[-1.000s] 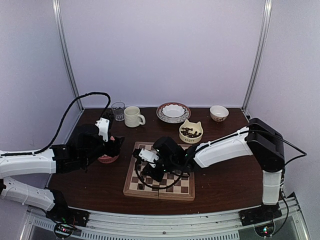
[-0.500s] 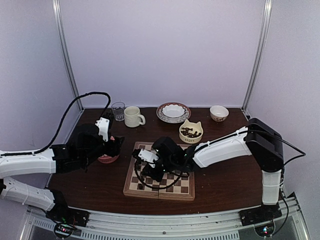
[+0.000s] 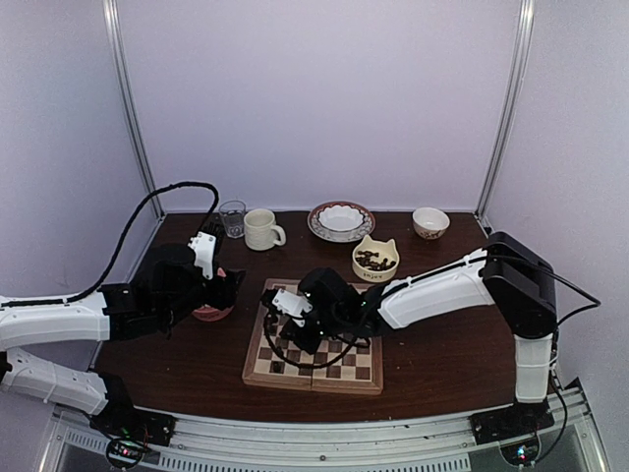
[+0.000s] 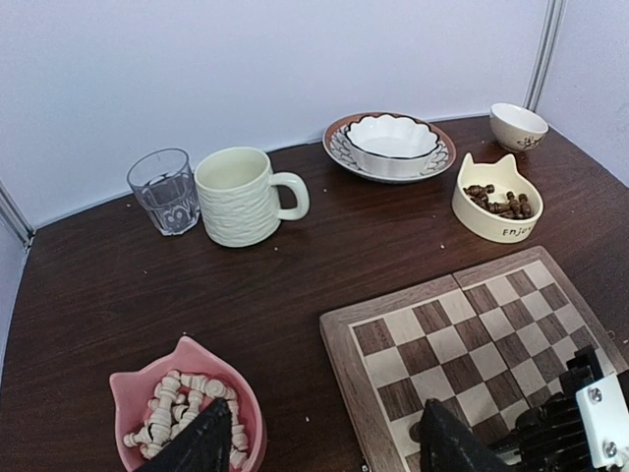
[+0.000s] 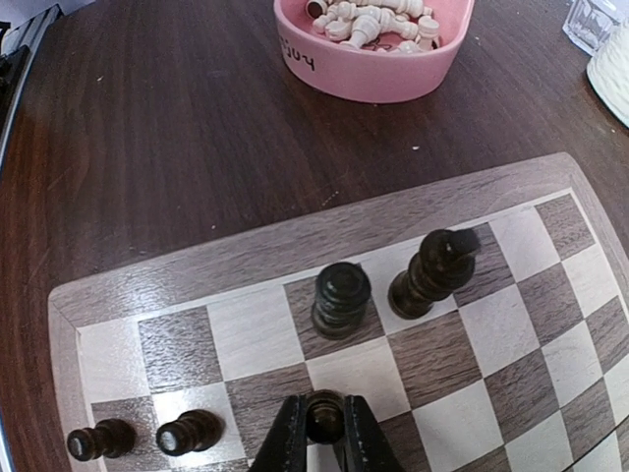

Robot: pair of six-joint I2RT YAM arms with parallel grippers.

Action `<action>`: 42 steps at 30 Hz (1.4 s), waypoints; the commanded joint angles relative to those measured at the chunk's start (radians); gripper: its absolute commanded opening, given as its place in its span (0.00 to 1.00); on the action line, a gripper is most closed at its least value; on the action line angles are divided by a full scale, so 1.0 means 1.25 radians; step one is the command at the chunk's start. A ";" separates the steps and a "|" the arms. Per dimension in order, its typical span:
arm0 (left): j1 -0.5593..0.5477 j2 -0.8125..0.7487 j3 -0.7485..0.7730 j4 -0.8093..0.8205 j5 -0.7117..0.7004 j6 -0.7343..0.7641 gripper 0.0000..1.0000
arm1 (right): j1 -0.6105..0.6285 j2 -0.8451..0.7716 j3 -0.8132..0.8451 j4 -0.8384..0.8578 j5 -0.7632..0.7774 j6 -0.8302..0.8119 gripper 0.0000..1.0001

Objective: Set up the chess pieces on the board
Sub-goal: Place the pawn at d2.

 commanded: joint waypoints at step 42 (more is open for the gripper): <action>-0.003 0.000 0.031 0.012 0.002 0.002 0.66 | -0.013 -0.100 -0.035 0.025 0.115 0.011 0.37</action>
